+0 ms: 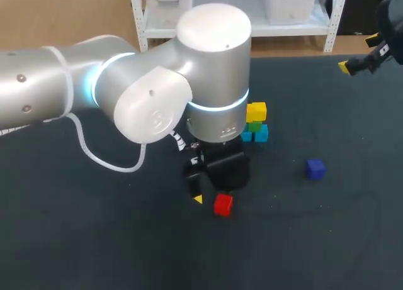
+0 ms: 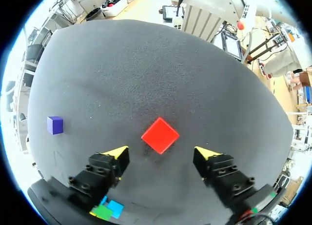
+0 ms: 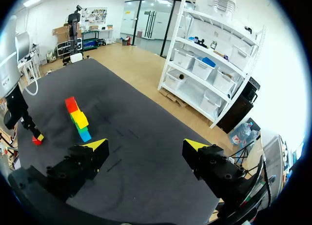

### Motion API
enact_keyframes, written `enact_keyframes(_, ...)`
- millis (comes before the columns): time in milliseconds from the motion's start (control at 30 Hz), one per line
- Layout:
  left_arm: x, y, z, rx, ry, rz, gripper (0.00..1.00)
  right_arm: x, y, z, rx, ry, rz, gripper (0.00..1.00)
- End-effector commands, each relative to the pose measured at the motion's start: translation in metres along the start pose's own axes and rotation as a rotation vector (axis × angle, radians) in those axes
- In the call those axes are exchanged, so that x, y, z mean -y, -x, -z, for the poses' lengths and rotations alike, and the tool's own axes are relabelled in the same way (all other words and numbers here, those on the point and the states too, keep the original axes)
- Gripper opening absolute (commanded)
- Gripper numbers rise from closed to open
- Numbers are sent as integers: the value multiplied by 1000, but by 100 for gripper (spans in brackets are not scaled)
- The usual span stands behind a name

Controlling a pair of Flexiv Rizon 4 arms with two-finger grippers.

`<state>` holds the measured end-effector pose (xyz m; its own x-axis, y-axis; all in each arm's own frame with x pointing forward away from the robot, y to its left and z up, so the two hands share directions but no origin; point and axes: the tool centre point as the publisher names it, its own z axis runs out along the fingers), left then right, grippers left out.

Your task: Place the blue cubes, place green cubes on the blue cubes, place the yellow cubes on the green cubes, then place the red cubes on the yellow cubes, and place purple cube on the red cubes.

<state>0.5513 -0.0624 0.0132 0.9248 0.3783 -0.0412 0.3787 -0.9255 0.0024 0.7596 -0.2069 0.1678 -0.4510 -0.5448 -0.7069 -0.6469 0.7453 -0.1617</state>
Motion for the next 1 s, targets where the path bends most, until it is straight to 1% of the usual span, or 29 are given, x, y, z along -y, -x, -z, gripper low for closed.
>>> enact_keyframes(33, -2, -2, -1, 6, -5, -3, 52, -4, 0, 2, -3, -53, -2, 100)
enact_keyframes(167, -3, -1, -3, 22, -4, -21, 41, -4, 0, 2, -3, -53, -2, 100)
enact_keyframes(200, -3, 0, -3, 27, -1, -27, 39, -4, 0, 2, -3, -53, -2, 100)
enact_keyframes(267, -4, 1, -2, 32, -1, -38, 40, -4, 0, 2, -3, -53, -2, 100)
enact_keyframes(400, -5, 5, -2, 45, 0, -51, 48, -4, 0, 2, -3, -53, -2, 100)
enact_keyframes(467, -6, 6, -3, 47, -3, -55, 64, -4, 0, 2, -3, -53, -2, 100)
enact_keyframes(500, -6, 6, -3, 49, -5, -58, 78, -4, 0, 2, -3, -53, -2, 100)
enact_keyframes(533, -7, 6, -3, 50, -5, -59, 79, -4, 0, 2, -3, -53, -2, 100)
enact_keyframes(600, -7, 7, -3, 51, -6, -63, 75, -4, 0, 2, -3, -53, -2, 100)
enact_keyframes(667, -7, 7, -2, 52, -7, -68, 67, -4, 0, 2, -3, -53, -2, 100)
enact_keyframes(700, -7, 7, -2, 52, -7, -71, 47, -4, 0, 2, -3, -53, -2, 100)
enact_keyframes(767, -7, 7, -2, 53, -7, -74, 40, -4, 0, 2, -3, -53, -2, 100)
enact_keyframes(800, -7, 7, -2, 54, -7, -75, 28, -4, 0, 2, -3, -53, -2, 100)
enact_keyframes(833, -7, 7, -2, 55, -6, -76, 20, -4, 0, 2, -3, -53, -2, 100)
enact_keyframes(867, -7, 7, -2, 55, -6, -77, 15, -4, 0, 2, -3, -53, -2, 100)
enact_keyframes(967, -7, 7, -2, 56, -5, -80, 5, -4, 0, 2, -3, -53, -2, 100)
enact_keyframes(1000, -7, 7, -2, 57, -5, -81, 0, -4, 0, 2, -3, -53, -2, 100)
